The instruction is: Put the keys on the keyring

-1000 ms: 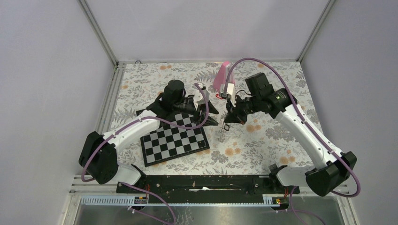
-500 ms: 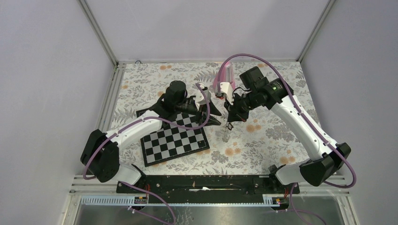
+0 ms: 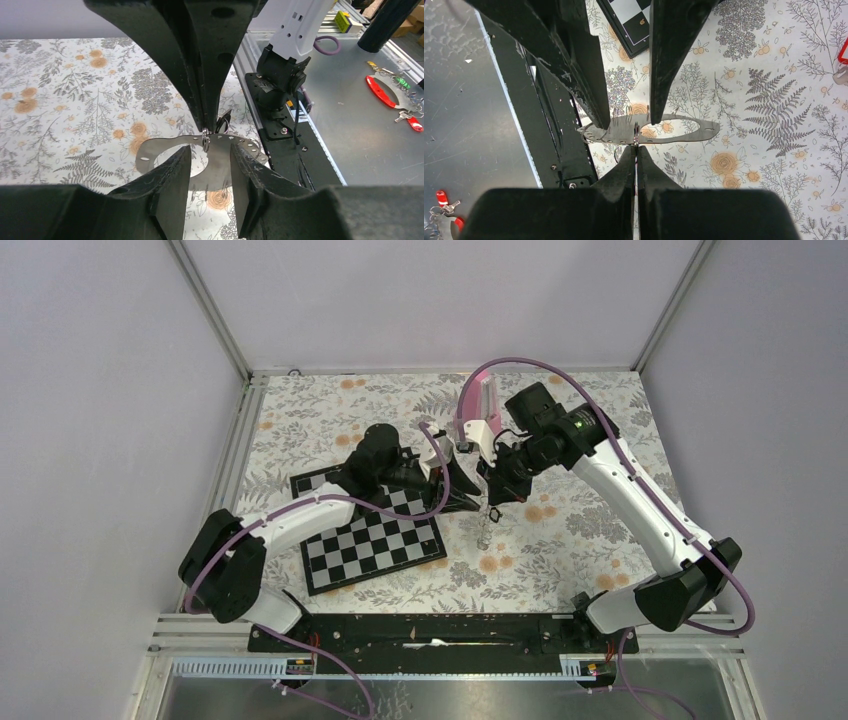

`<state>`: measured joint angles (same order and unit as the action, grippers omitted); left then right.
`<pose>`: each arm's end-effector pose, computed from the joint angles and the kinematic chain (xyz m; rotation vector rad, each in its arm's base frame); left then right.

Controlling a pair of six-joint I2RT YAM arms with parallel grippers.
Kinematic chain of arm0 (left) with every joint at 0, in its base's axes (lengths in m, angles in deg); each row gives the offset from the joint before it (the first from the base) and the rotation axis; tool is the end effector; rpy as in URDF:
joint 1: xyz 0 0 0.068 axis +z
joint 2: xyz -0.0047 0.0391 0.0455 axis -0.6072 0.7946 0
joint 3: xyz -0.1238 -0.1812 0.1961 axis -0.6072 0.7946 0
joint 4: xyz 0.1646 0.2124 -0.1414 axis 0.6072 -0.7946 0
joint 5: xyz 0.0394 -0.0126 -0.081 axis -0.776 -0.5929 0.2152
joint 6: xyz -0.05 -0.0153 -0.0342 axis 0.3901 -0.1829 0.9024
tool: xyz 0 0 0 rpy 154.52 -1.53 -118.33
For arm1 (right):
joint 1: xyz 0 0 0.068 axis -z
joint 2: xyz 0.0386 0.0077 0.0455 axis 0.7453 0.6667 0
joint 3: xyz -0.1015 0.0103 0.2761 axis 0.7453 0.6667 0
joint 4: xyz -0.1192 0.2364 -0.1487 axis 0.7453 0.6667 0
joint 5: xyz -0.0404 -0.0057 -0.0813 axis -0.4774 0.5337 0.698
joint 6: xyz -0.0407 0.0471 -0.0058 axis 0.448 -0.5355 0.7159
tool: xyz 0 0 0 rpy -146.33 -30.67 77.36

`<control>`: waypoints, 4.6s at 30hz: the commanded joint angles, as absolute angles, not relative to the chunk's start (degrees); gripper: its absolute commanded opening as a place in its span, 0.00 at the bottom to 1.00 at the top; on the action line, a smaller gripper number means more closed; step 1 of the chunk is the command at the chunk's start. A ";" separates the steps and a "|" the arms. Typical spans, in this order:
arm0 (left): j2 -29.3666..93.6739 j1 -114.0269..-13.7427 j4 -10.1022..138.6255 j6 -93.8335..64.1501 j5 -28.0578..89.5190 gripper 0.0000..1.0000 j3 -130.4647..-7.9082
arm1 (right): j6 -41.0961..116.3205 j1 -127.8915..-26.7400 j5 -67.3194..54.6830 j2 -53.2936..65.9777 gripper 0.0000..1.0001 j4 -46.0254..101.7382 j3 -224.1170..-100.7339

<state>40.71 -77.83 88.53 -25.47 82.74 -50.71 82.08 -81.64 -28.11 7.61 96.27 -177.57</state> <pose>0.2530 -0.2700 0.2973 1.3422 1.1993 -1.3814 0.2510 0.1938 0.3984 -1.6201 1.9656 0.6425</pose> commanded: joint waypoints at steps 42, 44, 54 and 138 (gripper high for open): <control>44.99 -79.94 99.94 -20.44 84.91 0.27 -50.02 | 80.00 -82.29 -30.79 3.24 0.00 90.87 -172.49; 45.04 -80.00 100.10 -20.44 85.02 0.27 -49.86 | 79.84 -82.29 -30.90 3.03 0.00 90.61 -172.23; 43.94 -79.24 111.28 -15.42 85.96 0.31 -45.27 | 79.49 -82.29 -30.15 1.08 0.00 88.47 -169.54; 41.30 -75.00 134.35 8.32 84.67 0.00 -40.99 | 78.19 -78.95 -40.91 -10.42 0.50 67.75 -154.78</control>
